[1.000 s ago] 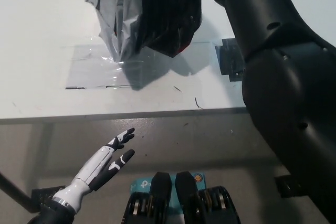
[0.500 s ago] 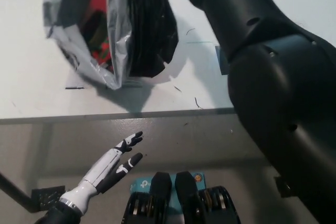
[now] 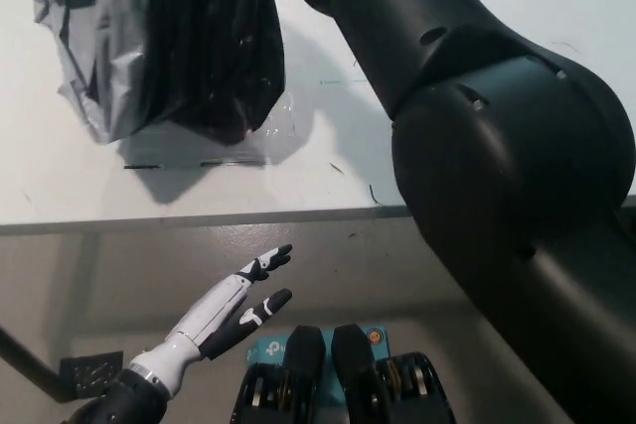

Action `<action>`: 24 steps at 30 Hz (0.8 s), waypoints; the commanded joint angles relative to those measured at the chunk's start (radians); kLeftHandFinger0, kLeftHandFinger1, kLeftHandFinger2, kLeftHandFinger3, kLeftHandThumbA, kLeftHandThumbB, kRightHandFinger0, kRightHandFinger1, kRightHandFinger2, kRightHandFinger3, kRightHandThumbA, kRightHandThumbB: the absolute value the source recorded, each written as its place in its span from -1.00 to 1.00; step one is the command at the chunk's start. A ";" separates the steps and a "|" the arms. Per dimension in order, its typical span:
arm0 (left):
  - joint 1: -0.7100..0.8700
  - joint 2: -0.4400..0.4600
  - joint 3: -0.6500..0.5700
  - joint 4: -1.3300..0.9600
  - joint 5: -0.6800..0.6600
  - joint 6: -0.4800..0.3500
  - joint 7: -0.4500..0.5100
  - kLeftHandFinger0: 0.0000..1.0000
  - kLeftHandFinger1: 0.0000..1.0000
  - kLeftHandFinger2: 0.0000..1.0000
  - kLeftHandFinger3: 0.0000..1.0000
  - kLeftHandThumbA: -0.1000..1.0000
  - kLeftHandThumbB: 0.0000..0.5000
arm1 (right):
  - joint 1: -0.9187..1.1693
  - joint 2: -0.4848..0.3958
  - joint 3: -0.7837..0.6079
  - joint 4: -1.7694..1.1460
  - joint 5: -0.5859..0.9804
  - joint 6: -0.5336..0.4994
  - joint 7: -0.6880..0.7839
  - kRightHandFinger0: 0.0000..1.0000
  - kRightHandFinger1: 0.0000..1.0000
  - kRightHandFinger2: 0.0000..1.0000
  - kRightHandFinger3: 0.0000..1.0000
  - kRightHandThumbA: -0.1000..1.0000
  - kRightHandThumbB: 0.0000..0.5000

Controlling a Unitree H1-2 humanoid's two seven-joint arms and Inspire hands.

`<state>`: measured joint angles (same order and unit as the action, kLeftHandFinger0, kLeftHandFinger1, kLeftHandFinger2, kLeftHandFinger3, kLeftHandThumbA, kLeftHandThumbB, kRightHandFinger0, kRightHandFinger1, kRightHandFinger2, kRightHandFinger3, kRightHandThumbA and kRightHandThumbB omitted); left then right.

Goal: The robot uses its right hand to pick up a bag of coffee beans and puts it in the black plastic bag, then the robot grabs the top of the bag and lifts it.

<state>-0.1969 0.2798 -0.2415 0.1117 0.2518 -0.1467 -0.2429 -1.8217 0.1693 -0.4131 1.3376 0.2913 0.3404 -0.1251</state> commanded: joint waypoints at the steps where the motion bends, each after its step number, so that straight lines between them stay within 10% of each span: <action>1: -0.025 0.007 -0.002 -0.017 0.009 -0.050 0.001 0.98 1.00 1.00 1.00 0.99 -0.51 | -0.067 -0.043 0.010 -0.003 0.012 -0.141 0.001 -1.00 -0.59 0.61 0.88 -0.64 -1.00; 7: -0.031 0.008 -0.001 -0.021 0.001 -0.043 -0.006 1.00 1.00 1.00 1.00 1.00 -0.42 | 0.003 -0.080 0.071 0.030 -0.043 -0.159 -0.063 -0.95 -0.05 0.96 1.00 -0.78 -1.00; 11: -0.040 0.009 -0.003 -0.019 -0.005 -0.036 -0.014 1.00 1.00 1.00 1.00 0.99 -0.43 | 0.109 -0.126 0.149 0.049 -0.088 -0.095 -0.013 -0.96 -0.27 0.64 1.00 -0.58 -1.00; 12: -0.041 0.009 -0.004 -0.023 -0.004 -0.022 -0.018 1.00 1.00 1.00 1.00 1.00 -0.38 | 0.130 -0.135 0.154 0.057 -0.081 -0.050 0.009 -0.41 0.35 1.00 1.00 -0.36 -0.88; 13: -0.041 0.010 -0.005 -0.030 0.000 -0.012 -0.019 1.00 1.00 1.00 1.00 1.00 -0.34 | 0.149 -0.148 0.211 0.067 -0.120 0.020 0.076 0.54 1.00 1.00 1.00 0.19 -0.45; 14: -0.040 0.010 -0.005 -0.032 0.001 -0.010 -0.019 1.00 1.00 1.00 1.00 1.00 -0.34 | 0.157 -0.155 0.255 0.071 -0.154 0.050 0.121 0.54 1.00 1.00 1.00 0.19 -0.45; 15: -0.041 0.014 -0.007 -0.037 0.007 -0.005 -0.021 0.98 1.00 1.00 1.00 1.00 -0.29 | 0.185 -0.175 0.351 0.079 -0.229 0.086 0.206 1.00 1.00 1.00 1.00 0.61 -0.11; 24: -0.064 0.023 -0.011 -0.028 0.032 -0.011 -0.021 0.98 1.00 1.00 1.00 1.00 -0.22 | 0.230 -0.260 0.568 0.058 -0.317 0.055 0.386 1.00 1.00 1.00 1.00 0.90 0.08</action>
<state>-0.2202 0.2801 -0.2537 0.1113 0.2633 -0.1429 -0.2549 -1.5224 -0.0224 0.0207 1.4257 0.1141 0.3708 0.0301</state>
